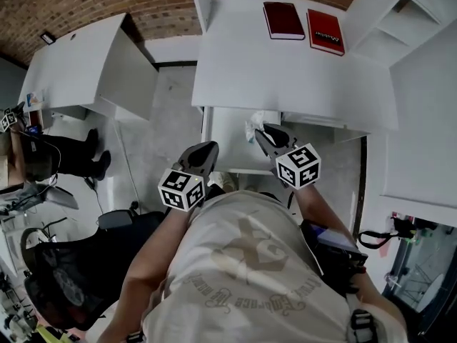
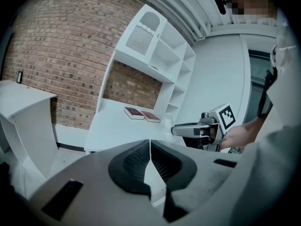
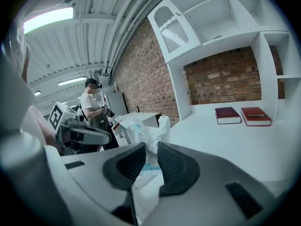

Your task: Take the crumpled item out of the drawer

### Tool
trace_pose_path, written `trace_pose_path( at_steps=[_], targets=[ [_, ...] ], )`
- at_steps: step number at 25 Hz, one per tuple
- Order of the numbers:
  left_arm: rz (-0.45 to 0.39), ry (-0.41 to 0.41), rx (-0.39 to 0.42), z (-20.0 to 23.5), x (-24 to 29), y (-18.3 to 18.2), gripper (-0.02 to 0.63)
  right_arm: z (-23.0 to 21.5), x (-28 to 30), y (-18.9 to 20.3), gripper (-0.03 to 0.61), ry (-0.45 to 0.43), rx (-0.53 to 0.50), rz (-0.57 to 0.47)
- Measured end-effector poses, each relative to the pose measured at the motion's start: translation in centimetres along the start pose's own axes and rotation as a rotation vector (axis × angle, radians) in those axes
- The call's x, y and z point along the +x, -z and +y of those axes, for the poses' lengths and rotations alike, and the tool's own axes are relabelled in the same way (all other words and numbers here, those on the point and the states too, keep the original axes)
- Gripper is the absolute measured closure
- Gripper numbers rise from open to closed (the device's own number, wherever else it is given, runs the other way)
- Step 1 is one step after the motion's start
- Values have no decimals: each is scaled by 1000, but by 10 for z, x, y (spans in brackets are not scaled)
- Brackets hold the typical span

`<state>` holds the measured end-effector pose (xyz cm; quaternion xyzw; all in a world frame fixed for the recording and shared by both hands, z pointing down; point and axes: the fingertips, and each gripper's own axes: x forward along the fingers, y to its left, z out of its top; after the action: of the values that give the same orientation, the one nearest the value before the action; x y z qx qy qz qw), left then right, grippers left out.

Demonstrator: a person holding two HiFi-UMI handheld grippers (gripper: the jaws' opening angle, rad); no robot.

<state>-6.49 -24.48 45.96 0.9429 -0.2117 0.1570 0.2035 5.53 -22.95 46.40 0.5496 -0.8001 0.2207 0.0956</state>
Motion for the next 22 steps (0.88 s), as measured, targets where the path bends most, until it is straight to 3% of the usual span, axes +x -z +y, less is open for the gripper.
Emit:
trace_pose_path(
  at_steps=[10, 22],
  targets=[
    [-20, -9, -1, -13, -7, -4, 586, 16, -16, -15, 488, -40, -50, -43],
    [-13, -17, -3, -40, -15, 12, 586, 23, -42, -2, 489, -50, -56, -42]
  ],
)
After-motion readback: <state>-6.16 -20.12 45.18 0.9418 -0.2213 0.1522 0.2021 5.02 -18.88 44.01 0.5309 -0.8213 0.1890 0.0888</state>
